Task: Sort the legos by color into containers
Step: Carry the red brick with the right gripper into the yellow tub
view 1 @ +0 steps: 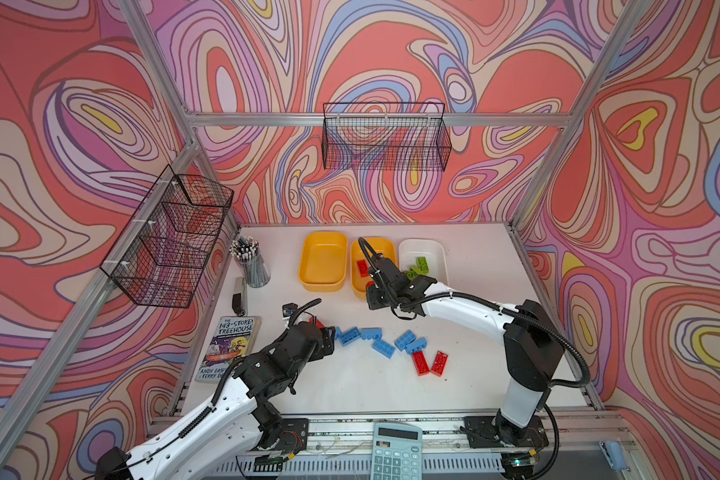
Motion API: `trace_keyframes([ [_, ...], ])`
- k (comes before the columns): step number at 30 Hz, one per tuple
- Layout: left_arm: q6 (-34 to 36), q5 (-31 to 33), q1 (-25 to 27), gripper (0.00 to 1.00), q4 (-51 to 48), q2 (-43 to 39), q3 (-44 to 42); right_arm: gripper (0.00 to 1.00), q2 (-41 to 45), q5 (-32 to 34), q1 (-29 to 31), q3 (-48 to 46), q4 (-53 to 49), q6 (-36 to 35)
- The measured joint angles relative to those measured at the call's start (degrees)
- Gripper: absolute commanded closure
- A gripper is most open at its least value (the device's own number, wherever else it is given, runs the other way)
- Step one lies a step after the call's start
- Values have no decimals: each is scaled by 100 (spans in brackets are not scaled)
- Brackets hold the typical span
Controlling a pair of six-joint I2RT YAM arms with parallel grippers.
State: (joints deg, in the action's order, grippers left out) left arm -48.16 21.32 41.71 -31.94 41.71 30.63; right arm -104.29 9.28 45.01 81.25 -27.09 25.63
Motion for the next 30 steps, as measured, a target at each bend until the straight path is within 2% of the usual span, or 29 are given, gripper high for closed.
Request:
trace_keyframes([
  [8,11,-35,-195,0,-4,111,0,76,-1233,-85,-767,1307,33,-275],
  [13,7,-101,-466,0,-164,267,52,73,-2190,-155,-957,2181,-105,-415],
  [15,4,-151,-636,0,-267,398,109,65,-2468,-168,-973,2490,-173,-448],
  [20,11,-354,-1010,0,-341,726,155,30,-2702,-223,-979,2848,-249,-483],
  [25,37,-518,-1178,0,-341,997,175,23,-2634,-306,-979,2789,-155,-492],
  [30,157,-588,-1307,0,-258,1397,341,15,-1746,-535,-979,1773,107,-415],
])
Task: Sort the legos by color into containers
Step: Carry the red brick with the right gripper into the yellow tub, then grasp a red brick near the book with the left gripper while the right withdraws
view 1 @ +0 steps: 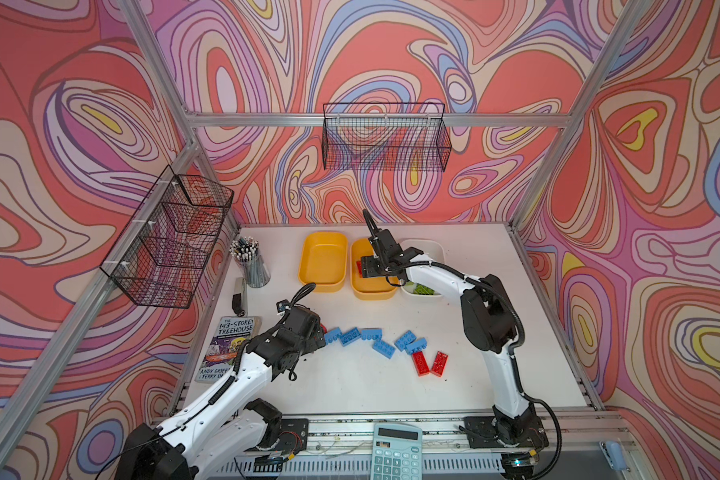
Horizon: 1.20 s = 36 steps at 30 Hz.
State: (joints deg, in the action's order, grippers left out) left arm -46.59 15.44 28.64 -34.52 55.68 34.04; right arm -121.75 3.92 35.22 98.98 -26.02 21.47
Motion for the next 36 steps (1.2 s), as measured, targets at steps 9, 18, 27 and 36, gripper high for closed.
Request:
trace_keyframes([
  [9,315,-68,-120,9,380,1073,697,9,2540,-372,0,-2476,804,267],
  [18,503,-205,-345,32,654,2476,1460,7,4039,-356,9,-4242,837,461],
  [27,544,-262,-363,40,678,3193,1821,8,4806,-186,9,-4465,846,501],
  [36,437,-361,-365,46,763,3423,1792,7,4822,-133,9,-4535,787,498],
])
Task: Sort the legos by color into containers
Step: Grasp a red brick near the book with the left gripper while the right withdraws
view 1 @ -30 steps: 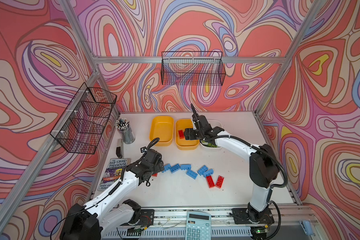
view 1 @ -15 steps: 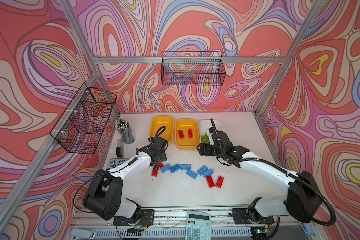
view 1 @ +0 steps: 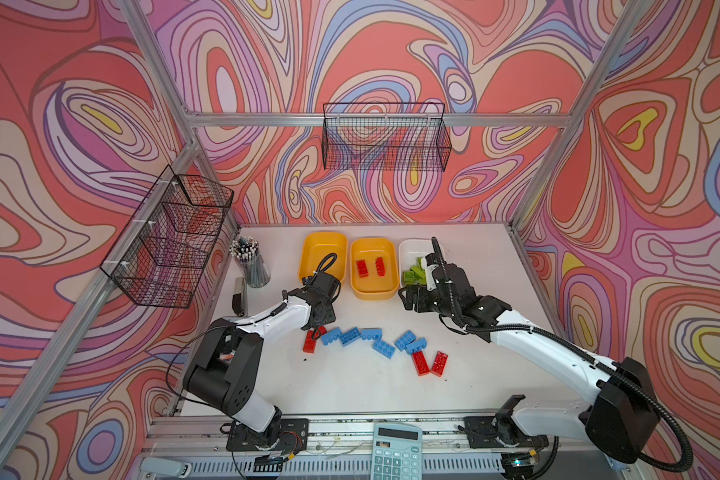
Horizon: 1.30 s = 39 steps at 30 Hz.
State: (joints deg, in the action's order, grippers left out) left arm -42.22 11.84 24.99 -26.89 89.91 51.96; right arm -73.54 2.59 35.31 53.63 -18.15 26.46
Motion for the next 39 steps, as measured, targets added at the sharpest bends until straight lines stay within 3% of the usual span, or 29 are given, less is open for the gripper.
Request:
trace_keyframes([
  [9,0,20,-24,57,291,155,57,7,107,94,0,-22,-118,22],
  [17,-24,7,-26,58,553,127,-48,7,402,190,0,-122,-229,81],
  [24,-101,2,-26,58,881,48,-227,7,457,210,0,-177,-304,131],
  [32,-175,-348,-13,48,973,175,-573,7,693,225,0,-341,-334,192],
  [39,-197,-426,9,46,997,136,-601,7,745,243,0,-393,-356,221],
])
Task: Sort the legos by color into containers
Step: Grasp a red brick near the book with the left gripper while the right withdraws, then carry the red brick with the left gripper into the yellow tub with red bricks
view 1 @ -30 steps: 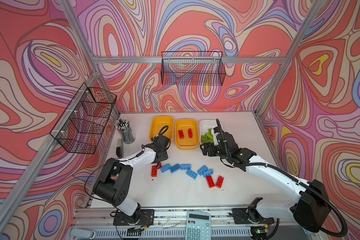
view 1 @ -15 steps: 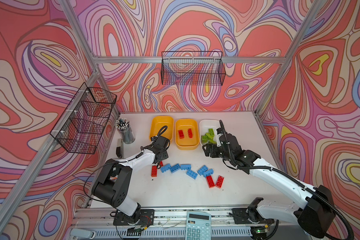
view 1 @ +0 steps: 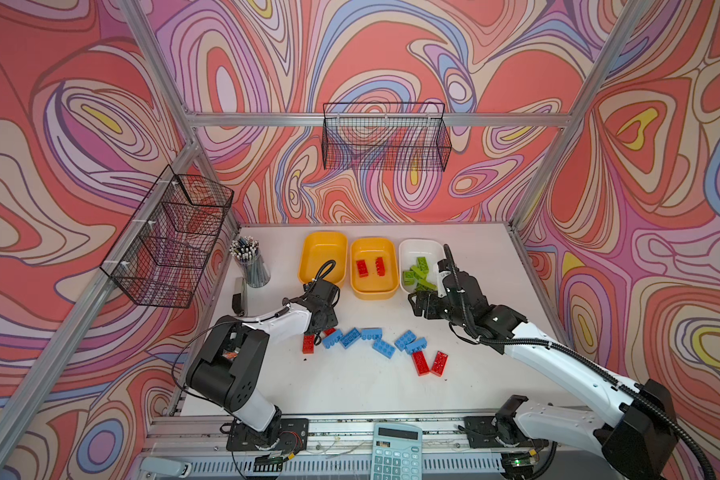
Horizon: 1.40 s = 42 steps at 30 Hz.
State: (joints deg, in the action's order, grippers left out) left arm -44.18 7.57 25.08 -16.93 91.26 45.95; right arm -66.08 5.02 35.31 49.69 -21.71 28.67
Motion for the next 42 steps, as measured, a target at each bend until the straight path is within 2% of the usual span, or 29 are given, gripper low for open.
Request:
trace_keyframes([
  [17,0,37,162,59,-39,33,22,7,227,142,0,-63,-111,61],
  [26,7,35,162,73,-223,127,160,7,227,162,0,-63,-111,61],
  [30,26,37,164,75,-334,164,238,7,227,164,0,-63,-111,59],
  [35,153,59,186,76,-656,319,553,7,227,168,0,-63,-111,57],
  [42,396,166,190,76,-1040,367,1429,7,229,210,0,-63,-160,55],
])
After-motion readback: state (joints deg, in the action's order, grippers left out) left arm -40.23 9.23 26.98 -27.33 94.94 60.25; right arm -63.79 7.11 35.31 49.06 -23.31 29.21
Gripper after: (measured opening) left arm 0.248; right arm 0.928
